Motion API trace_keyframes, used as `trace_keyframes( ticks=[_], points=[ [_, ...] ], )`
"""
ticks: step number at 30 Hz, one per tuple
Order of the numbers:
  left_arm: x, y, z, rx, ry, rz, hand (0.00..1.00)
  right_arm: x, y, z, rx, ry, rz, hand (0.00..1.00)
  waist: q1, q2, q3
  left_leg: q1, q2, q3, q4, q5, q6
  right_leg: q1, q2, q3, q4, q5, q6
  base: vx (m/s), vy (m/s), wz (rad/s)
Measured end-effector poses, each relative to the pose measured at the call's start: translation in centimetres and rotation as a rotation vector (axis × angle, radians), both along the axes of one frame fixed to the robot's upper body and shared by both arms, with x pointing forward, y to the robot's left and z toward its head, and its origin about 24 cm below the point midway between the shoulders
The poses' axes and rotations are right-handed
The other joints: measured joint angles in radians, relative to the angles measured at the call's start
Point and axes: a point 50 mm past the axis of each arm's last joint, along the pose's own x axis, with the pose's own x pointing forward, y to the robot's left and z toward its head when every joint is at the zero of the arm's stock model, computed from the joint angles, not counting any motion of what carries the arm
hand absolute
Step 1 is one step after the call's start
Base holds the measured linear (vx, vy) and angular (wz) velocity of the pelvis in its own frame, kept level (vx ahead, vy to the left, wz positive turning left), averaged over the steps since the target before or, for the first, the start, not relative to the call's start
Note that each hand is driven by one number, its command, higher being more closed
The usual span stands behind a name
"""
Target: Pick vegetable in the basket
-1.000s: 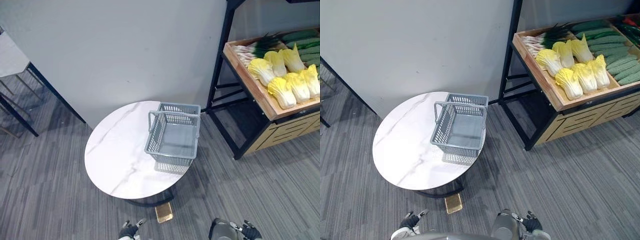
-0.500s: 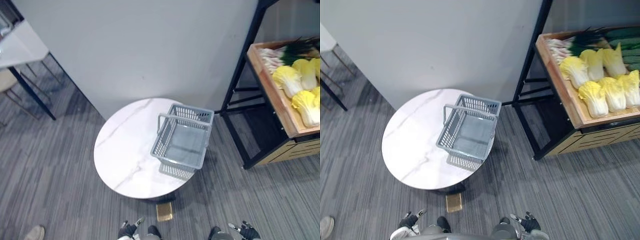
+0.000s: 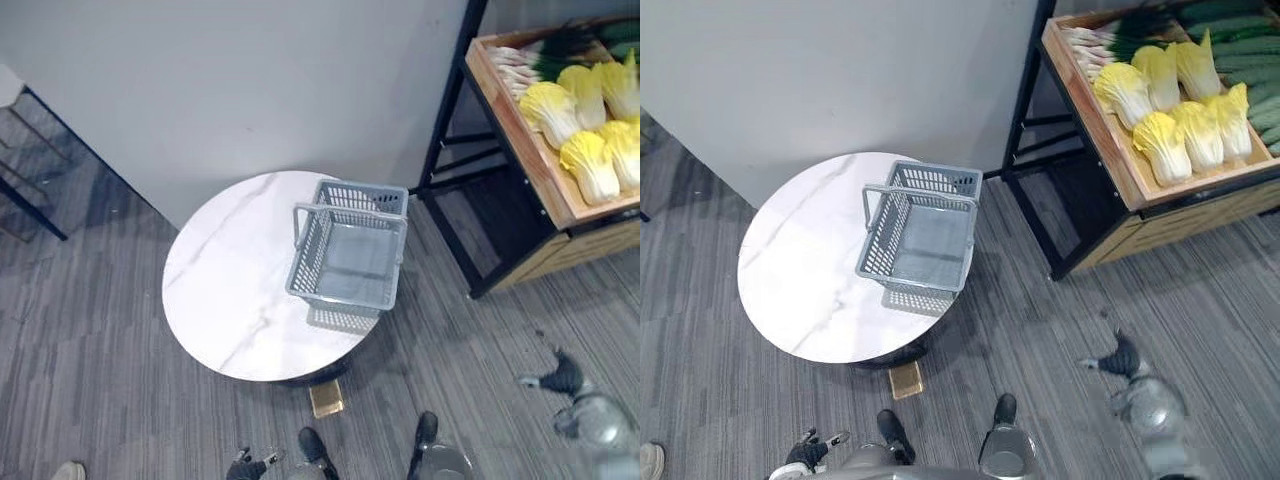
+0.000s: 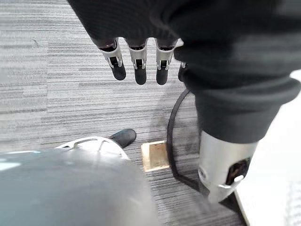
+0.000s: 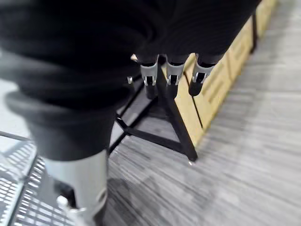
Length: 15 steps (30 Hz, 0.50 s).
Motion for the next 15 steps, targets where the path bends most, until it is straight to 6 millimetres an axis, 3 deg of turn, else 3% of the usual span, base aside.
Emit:
trace_keyframes(
  ticks=[4, 8, 12, 15],
  points=[
    [0.2, -0.1, 0.0, -0.019, -0.006, -0.043, 0.00, 2.1, 1.5, 4.8, -0.130, -0.160, 0.149, 0.00, -0.001, -0.001, 0.000, -0.013, 0.001, -0.002, 0.000, 0.000, 0.000, -0.021, 0.002, 0.009, 0.002, 0.005, 0.000, -0.02, -0.018, -0.10],
    [0.2, -0.1, 0.0, -0.035, -0.008, -0.052, 0.00, 5.1, 5.0, 10.1, -0.212, -0.354, 0.345, 0.00, 0.000, -0.001, 0.000, -0.044, 0.001, -0.007, 0.000, 0.003, 0.004, -0.049, 0.003, 0.012, -0.007, 0.023, -0.009, -0.01, -0.008, -0.02],
    [0.3, -0.1, 0.0, -0.041, -0.007, -0.058, 0.00, 8.3, 9.1, 13.6, -0.223, -0.492, 0.503, 0.00, 0.009, -0.002, 0.000, -0.053, 0.001, -0.018, 0.000, 0.010, 0.013, -0.049, 0.003, 0.003, -0.014, 0.035, -0.011, 0.01, -0.013, 0.06],
    [0.6, -0.2, 0.1, -0.043, -0.006, -0.069, 0.00, 10.1, 12.2, 14.7, -0.262, -0.500, 0.644, 0.00, 0.031, -0.002, 0.000, -0.064, 0.001, -0.037, 0.000, 0.013, 0.018, -0.048, 0.006, -0.008, -0.026, 0.043, -0.013, 0.01, -0.016, 0.08]
  ],
)
